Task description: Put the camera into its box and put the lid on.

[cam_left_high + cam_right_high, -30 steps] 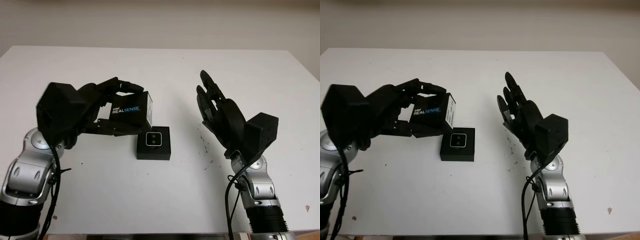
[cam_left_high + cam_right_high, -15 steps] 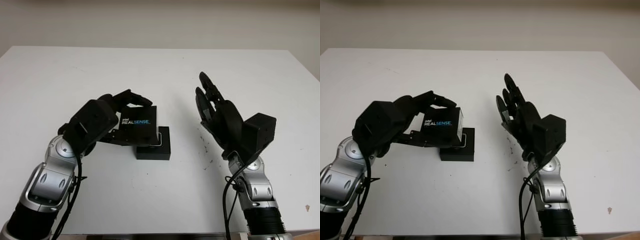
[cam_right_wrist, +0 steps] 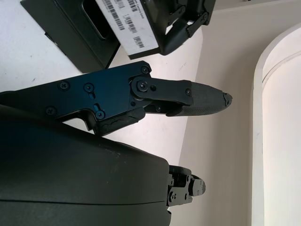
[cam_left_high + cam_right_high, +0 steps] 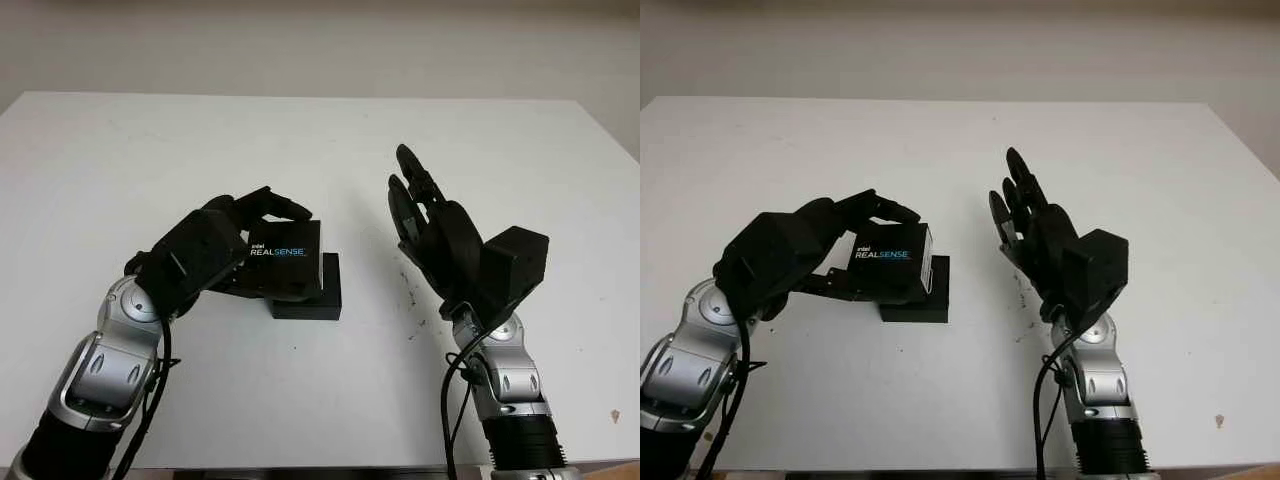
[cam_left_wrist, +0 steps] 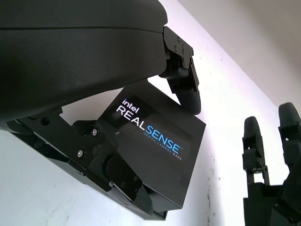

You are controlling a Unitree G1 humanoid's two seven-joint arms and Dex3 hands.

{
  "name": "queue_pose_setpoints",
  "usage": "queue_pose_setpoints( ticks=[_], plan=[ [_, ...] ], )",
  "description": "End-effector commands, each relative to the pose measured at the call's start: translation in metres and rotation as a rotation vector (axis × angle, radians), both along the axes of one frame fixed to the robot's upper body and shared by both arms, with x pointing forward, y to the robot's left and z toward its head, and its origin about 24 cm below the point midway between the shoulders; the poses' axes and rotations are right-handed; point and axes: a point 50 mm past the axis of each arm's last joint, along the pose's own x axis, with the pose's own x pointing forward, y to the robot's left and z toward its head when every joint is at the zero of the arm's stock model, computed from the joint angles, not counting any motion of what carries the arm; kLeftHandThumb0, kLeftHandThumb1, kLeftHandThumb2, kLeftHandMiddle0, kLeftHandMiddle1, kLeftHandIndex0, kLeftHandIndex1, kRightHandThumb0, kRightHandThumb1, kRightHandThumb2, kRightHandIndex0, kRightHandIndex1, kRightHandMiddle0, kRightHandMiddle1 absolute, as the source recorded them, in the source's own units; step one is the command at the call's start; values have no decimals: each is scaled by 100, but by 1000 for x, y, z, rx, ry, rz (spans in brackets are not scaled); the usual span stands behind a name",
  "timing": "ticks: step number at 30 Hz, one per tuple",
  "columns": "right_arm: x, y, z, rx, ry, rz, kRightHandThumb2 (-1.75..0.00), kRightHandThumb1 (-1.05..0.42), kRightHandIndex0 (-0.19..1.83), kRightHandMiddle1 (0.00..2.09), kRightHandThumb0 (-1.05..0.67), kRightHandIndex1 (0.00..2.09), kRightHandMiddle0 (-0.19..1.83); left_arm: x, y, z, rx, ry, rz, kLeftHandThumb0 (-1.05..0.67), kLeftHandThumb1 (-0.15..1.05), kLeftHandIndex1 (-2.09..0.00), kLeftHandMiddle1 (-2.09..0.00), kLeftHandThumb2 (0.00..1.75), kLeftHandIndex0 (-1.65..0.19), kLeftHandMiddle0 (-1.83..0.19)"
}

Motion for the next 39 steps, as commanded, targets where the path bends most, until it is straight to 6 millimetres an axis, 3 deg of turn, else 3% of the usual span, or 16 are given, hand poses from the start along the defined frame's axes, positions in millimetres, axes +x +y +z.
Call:
queue_pose_setpoints(
  ticks=[1,39],
  plan=[
    [0,0,3,3,-15,0,-46,-105,-2,8,-66,5,-2,-3,-4,-1,-10,-5,-13,-14,95,-142,-138,5,-31,-41],
    [-5,6,-5,32,4,-15,-45,-105,-1,7,-66,6,-2,-3,-23,-14,-4,20,-12,-11,95,-151,-144,5,-31,-38]
  ],
)
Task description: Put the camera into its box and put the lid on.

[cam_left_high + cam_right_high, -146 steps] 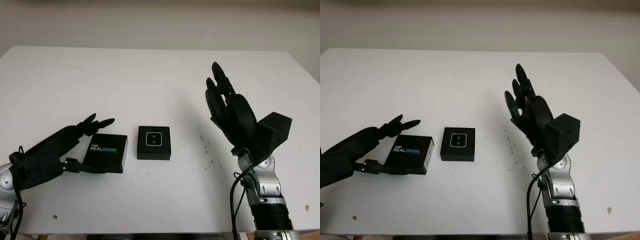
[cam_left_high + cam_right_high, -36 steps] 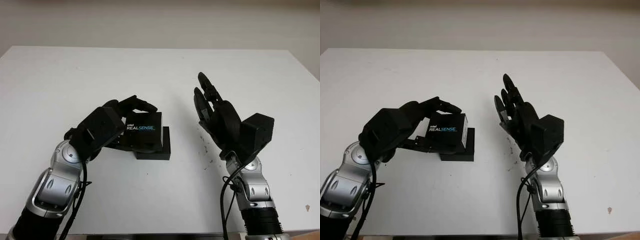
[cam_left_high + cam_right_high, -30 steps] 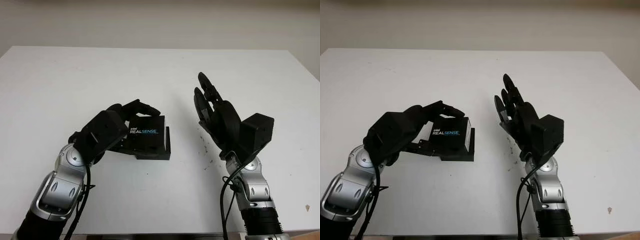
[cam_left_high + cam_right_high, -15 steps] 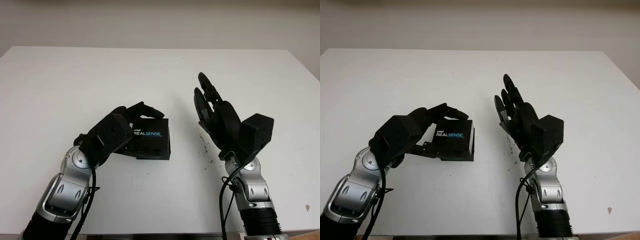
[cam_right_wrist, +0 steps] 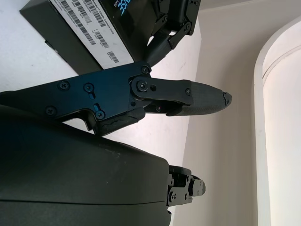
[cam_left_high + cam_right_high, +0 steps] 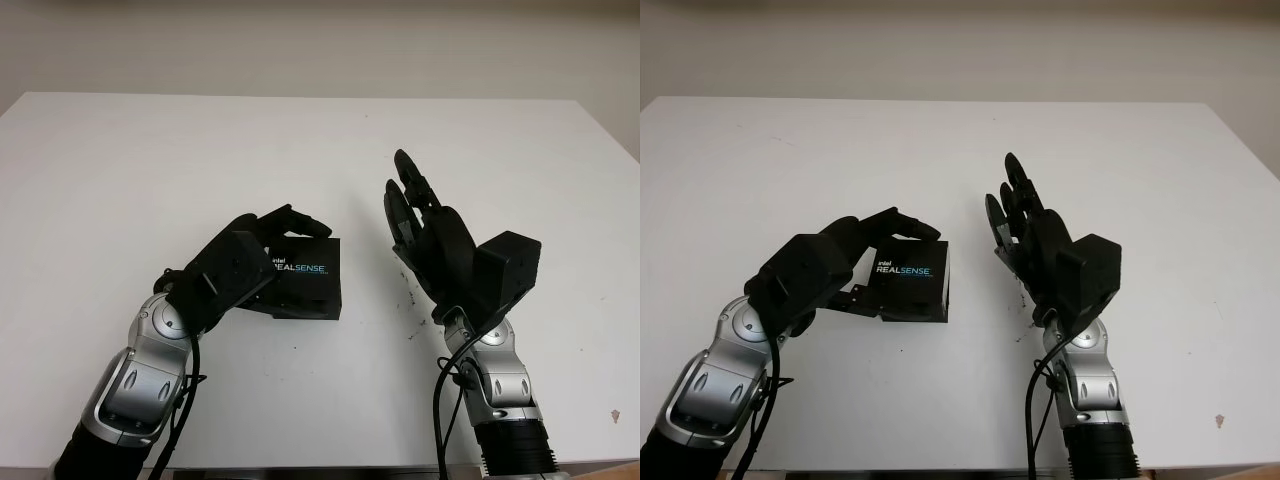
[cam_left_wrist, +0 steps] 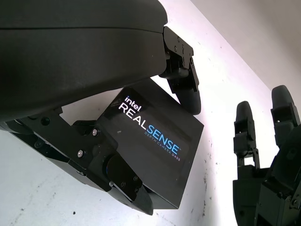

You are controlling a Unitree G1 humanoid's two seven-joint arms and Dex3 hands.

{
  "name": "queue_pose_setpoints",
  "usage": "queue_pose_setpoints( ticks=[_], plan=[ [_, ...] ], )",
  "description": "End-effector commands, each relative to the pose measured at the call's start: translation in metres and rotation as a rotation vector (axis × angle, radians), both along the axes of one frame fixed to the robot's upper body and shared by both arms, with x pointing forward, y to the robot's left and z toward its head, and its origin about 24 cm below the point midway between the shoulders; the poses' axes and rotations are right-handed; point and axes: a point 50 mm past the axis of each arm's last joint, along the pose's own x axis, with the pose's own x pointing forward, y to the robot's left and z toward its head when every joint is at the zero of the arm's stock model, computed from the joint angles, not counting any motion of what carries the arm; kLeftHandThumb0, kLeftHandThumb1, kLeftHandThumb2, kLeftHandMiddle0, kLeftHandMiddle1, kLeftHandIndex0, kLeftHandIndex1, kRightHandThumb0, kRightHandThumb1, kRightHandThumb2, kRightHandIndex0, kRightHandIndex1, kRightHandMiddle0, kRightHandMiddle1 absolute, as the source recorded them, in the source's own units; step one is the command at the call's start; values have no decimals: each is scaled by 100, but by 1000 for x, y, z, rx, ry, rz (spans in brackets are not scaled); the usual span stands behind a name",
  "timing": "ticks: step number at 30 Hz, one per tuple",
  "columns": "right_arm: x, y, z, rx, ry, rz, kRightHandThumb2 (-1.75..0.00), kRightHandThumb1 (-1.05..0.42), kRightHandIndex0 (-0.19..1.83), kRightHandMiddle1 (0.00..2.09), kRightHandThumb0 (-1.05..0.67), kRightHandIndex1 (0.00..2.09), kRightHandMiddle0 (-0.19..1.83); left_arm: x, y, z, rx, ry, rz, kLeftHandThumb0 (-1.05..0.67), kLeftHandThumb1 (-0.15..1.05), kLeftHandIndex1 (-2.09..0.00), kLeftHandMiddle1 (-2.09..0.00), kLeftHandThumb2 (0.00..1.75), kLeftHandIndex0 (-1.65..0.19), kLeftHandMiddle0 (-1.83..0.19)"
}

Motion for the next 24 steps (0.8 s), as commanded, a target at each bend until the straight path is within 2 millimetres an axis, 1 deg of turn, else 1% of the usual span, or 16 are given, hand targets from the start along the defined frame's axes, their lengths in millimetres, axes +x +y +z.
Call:
queue_pose_setpoints(
  ticks=[1,12,17,24],
  plan=[
    [-1,0,2,5,-19,0,-45,-105,-1,7,-66,6,-2,0,-2,-1,4,5,1,-11,95,-151,-144,5,-30,-37],
    [-1,2,1,-1,-14,8,-45,-105,-2,7,-67,5,-2,1,-3,0,-39,50,29,-13,94,-151,-144,5,-31,-39],
    [-1,2,1,-2,-14,6,-44,-105,-1,7,-67,5,-1,2,-3,-2,-28,69,47,-16,93,-151,-144,5,-32,-40],
    [-2,3,1,-3,-3,9,-44,-105,-2,7,-68,5,-2,-1,-5,-6,-12,66,68,-14,92,-150,-142,5,-31,-40]
  ],
)
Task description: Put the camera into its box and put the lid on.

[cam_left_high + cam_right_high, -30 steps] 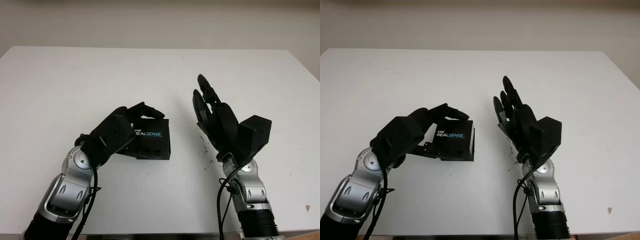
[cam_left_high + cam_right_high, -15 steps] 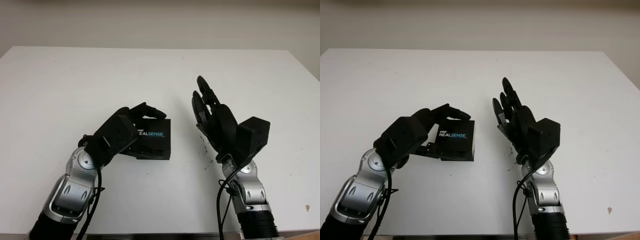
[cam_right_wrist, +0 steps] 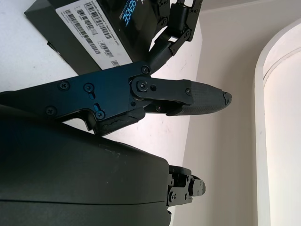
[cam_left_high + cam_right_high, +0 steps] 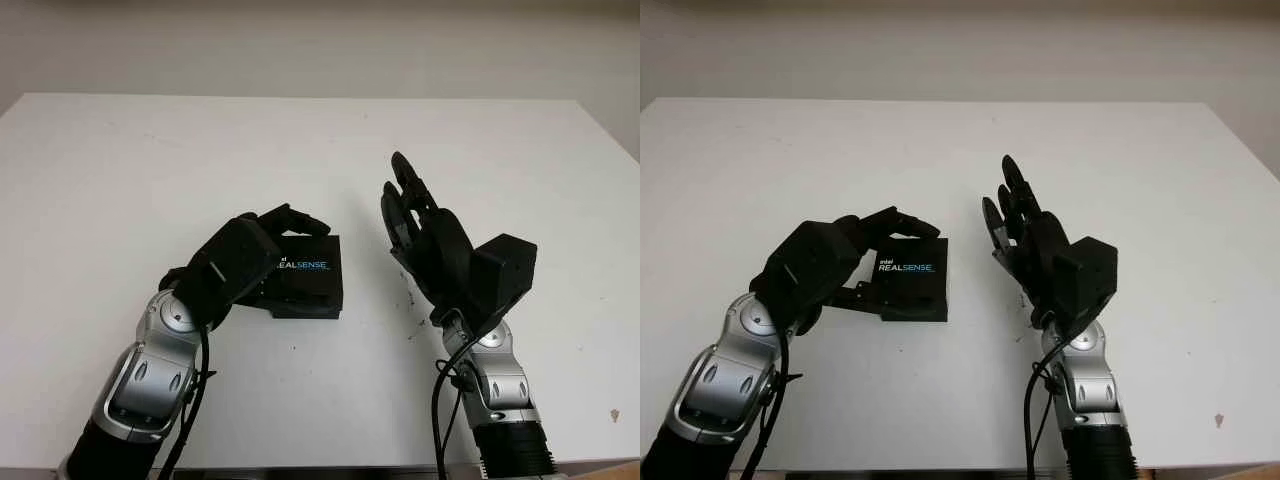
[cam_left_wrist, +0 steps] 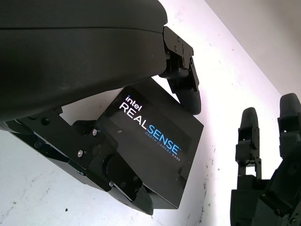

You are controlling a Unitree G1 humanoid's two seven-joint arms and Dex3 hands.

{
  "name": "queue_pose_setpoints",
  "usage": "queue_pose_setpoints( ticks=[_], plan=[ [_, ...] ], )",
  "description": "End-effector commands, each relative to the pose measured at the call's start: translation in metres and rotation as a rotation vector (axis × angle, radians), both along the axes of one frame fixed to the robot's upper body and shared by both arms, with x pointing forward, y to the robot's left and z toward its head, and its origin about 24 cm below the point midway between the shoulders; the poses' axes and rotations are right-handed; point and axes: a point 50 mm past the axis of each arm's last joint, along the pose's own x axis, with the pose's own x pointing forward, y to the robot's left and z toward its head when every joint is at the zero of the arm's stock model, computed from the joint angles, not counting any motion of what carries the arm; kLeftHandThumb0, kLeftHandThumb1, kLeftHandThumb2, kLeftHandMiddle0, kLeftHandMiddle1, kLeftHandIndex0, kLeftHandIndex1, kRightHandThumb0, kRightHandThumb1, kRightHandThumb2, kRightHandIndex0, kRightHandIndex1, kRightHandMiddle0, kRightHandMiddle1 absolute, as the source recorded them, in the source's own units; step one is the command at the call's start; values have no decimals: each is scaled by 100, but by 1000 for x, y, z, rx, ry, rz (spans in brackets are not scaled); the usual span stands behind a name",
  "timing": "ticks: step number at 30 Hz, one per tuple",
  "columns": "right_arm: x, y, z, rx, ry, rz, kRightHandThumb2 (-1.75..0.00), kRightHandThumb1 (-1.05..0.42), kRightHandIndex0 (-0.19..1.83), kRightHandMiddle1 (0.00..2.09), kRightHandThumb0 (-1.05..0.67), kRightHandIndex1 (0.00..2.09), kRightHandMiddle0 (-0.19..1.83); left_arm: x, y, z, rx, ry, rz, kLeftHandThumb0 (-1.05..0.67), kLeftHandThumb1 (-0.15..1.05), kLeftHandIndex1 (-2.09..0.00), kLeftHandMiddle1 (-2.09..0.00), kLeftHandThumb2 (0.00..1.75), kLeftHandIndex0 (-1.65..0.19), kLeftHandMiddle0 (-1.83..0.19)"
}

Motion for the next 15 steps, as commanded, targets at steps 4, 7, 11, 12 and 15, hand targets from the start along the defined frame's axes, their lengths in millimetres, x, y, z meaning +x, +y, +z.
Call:
queue_pose_setpoints(
  ticks=[4,7,11,12,15],
  plan=[
    [-2,1,1,-1,-2,2,-44,-105,-2,6,-68,5,-2,-4,-1,-9,24,20,0,-14,93,-149,-141,5,-30,-37],
    [-2,1,1,2,-1,3,-44,-105,-2,6,-67,5,-2,-5,-1,-10,38,14,-4,-13,93,-148,-139,6,-29,-35],
    [-2,1,1,1,-3,0,-44,-105,-1,7,-68,6,-1,-6,-1,-11,46,4,-17,-12,94,-148,-137,6,-27,-34],
    [-2,1,1,5,-3,1,-44,-105,-1,7,-68,6,-1,-6,-2,-11,47,2,-20,-12,94,-148,-137,6,-27,-33],
    [-1,0,2,3,-9,7,-44,-105,-1,6,-68,5,-2,-5,-2,-12,51,0,-28,-12,94,-150,-140,6,-27,-33]
  ],
)
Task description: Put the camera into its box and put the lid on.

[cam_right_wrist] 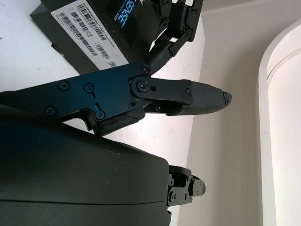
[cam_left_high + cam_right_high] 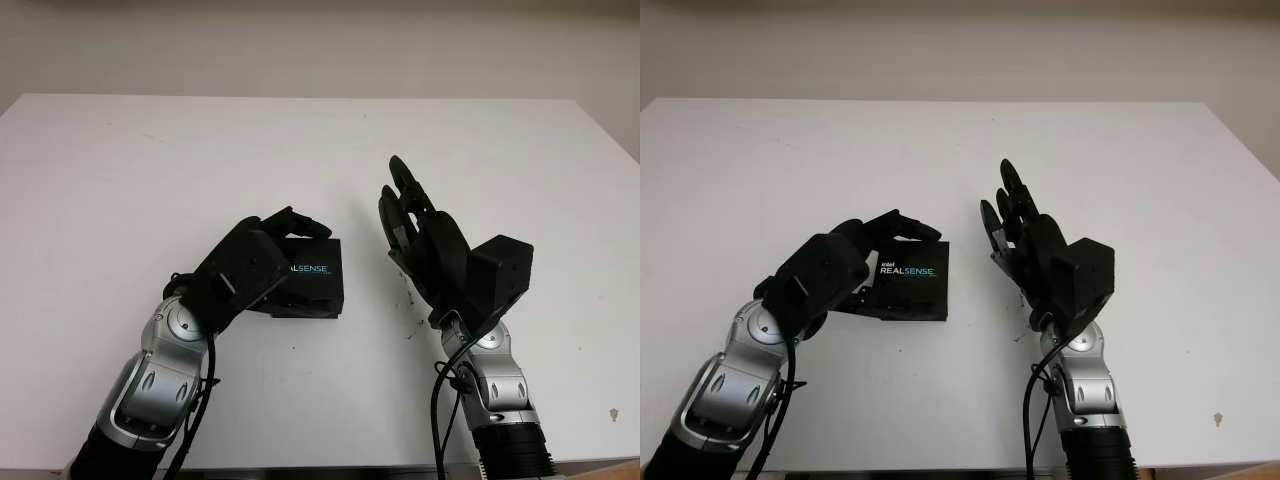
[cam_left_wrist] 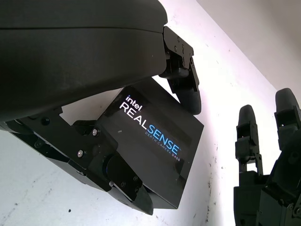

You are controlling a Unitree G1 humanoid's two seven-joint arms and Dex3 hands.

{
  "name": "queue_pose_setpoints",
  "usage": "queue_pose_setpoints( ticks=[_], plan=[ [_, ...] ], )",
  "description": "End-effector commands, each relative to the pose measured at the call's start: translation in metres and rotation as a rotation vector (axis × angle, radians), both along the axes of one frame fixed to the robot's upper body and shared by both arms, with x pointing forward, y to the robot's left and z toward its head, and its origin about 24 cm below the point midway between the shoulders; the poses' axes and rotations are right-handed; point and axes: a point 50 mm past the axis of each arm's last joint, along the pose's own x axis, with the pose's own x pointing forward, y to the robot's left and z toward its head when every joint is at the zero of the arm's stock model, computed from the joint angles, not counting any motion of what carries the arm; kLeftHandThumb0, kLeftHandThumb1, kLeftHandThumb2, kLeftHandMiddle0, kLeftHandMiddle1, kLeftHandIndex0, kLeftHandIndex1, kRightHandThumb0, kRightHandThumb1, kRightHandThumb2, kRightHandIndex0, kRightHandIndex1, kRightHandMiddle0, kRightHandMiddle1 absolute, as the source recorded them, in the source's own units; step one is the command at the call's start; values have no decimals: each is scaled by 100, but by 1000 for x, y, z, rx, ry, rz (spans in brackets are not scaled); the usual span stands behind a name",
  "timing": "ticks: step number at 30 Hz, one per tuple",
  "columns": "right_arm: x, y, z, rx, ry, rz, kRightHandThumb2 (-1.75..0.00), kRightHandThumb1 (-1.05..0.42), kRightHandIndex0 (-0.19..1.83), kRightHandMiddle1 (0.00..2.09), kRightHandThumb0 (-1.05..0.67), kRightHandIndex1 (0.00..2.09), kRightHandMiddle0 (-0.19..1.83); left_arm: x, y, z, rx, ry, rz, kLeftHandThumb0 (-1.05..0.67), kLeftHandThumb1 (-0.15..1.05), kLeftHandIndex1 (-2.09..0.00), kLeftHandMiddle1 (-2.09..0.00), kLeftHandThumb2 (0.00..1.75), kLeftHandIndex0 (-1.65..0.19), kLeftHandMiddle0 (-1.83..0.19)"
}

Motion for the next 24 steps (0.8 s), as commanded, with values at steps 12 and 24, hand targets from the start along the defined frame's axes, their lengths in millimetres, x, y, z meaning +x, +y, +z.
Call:
queue_pose_setpoints(
  ticks=[12,24],
  plan=[
    [0,-4,4,-2,-20,5,-44,-105,-1,6,-68,6,-1,1,2,-11,331,177,-236,-82,97,-1,-1,7,19,19],
    [0,-3,4,-2,-20,11,-44,-105,-2,6,-66,5,-2,2,2,-17,349,158,-223,-92,105,0,0,10,19,19]
  ],
)
